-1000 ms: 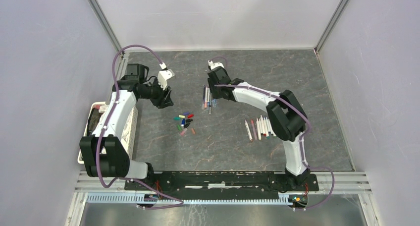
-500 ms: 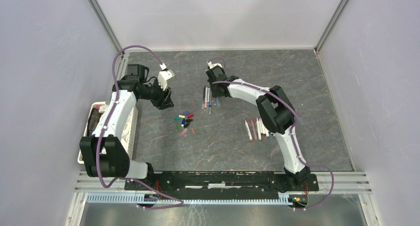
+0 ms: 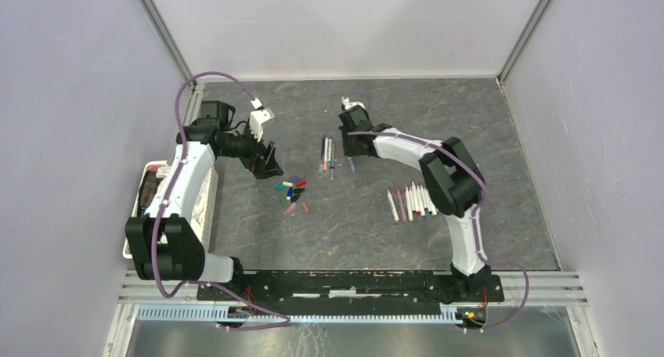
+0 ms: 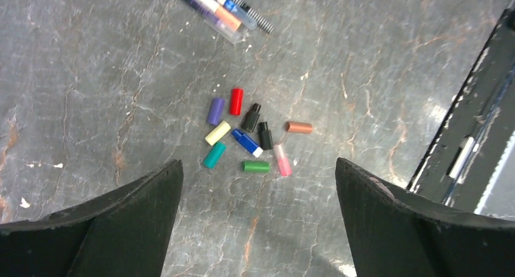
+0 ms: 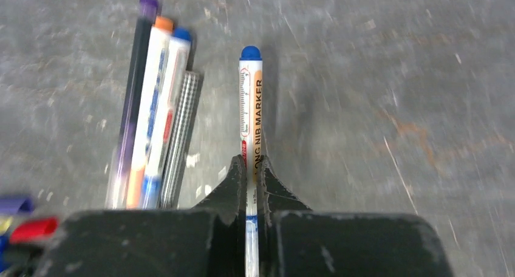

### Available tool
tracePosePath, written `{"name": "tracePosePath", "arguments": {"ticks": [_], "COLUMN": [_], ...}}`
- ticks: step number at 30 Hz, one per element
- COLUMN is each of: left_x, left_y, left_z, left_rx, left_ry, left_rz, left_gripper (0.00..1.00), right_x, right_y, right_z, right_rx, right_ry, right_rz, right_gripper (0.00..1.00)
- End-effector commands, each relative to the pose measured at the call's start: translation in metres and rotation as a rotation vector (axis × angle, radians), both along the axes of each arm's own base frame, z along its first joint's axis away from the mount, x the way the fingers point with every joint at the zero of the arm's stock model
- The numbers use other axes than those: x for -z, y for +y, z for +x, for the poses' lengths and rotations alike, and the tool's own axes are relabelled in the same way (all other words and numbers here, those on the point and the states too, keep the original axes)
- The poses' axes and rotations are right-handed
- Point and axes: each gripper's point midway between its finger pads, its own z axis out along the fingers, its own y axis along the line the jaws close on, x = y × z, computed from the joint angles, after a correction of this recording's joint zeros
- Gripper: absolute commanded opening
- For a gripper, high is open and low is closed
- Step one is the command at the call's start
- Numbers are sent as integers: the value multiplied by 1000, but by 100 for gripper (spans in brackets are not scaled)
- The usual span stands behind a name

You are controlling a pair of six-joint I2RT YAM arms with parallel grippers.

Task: Open the pen caps
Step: Pick up the pen from the center of the board.

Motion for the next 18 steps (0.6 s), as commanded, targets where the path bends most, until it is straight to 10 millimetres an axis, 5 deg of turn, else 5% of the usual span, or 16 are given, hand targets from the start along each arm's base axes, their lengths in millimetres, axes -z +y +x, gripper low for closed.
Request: {"name": "tracePosePath", "arguments": {"ticks": [1, 10, 18], "left_x": [-50, -90, -105], "left_y": [-19, -44, -71], "left_z": [-1, -17, -40], "left_rx": [-5, 50, 155], "left_ry": [-32, 0, 20], "left_rz": [-153, -334, -393], "left_gripper": [100, 100, 100], "right_x": [-118, -264, -311], "right_y": [20, 58, 86], "right_z": [-10, -107, -152], "right_rx": [0, -87, -140], "right_ry": [-197, -564, -638], "right_rz": [343, 913, 1155], "right_gripper": [0, 0, 0]}}
